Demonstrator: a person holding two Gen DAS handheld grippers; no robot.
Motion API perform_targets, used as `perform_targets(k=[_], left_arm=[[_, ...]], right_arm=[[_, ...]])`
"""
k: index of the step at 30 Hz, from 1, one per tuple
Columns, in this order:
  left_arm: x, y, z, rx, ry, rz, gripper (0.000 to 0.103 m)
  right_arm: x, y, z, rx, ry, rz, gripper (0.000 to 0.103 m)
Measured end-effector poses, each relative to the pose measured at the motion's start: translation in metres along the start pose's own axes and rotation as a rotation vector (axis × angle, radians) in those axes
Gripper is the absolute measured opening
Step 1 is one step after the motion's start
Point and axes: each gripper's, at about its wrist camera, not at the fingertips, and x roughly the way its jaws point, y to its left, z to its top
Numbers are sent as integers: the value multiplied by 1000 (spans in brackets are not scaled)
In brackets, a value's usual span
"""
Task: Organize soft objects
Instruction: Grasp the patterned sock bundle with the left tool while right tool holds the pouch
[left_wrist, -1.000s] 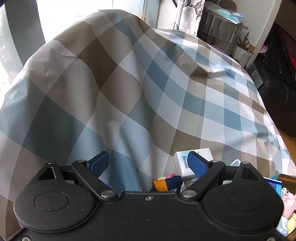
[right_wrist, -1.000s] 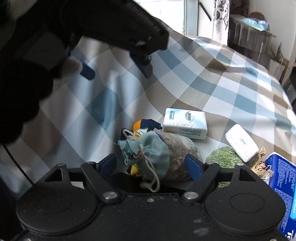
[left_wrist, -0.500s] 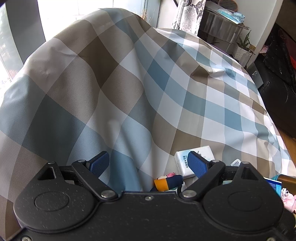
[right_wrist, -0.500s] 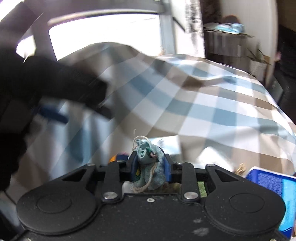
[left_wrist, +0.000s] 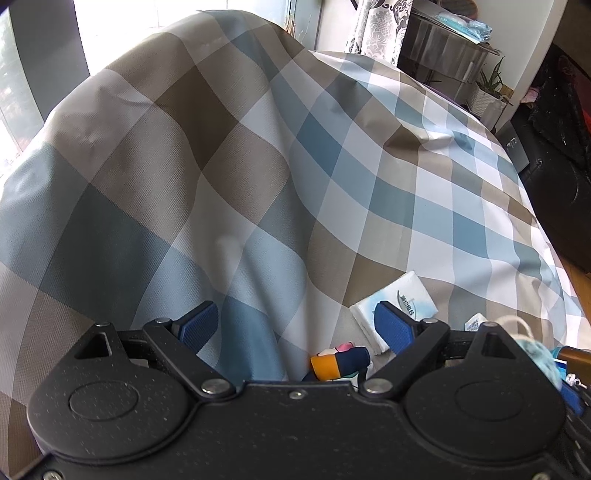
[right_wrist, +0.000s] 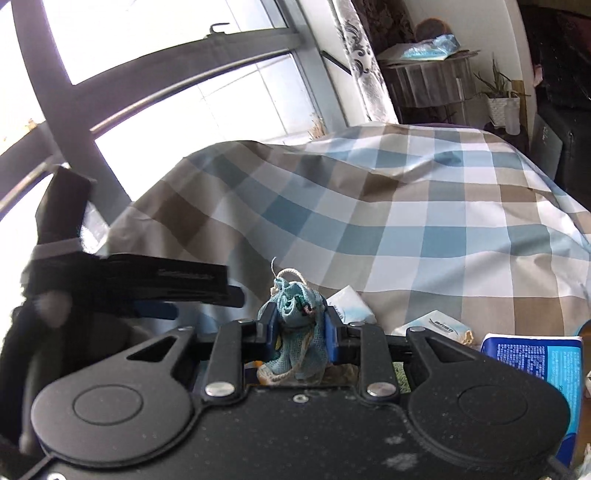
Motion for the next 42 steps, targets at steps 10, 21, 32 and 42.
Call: perform_targets(k=[10,21,32,42], left_arm=[[9,-8,-4,39,36,-2,88],[42,-30,-26,153,187,-25,88],[27,-35,-40,171,150,3,88],[46,-51,-51,239,242,7,87]], right_arm=[[-57,14,-25,-99,4,19,25],[-79,21,-58,-240,-32,-156,25],[-81,49,-124,-472,52,-231,25],[-74,67,-145,-560,100,-227,25]])
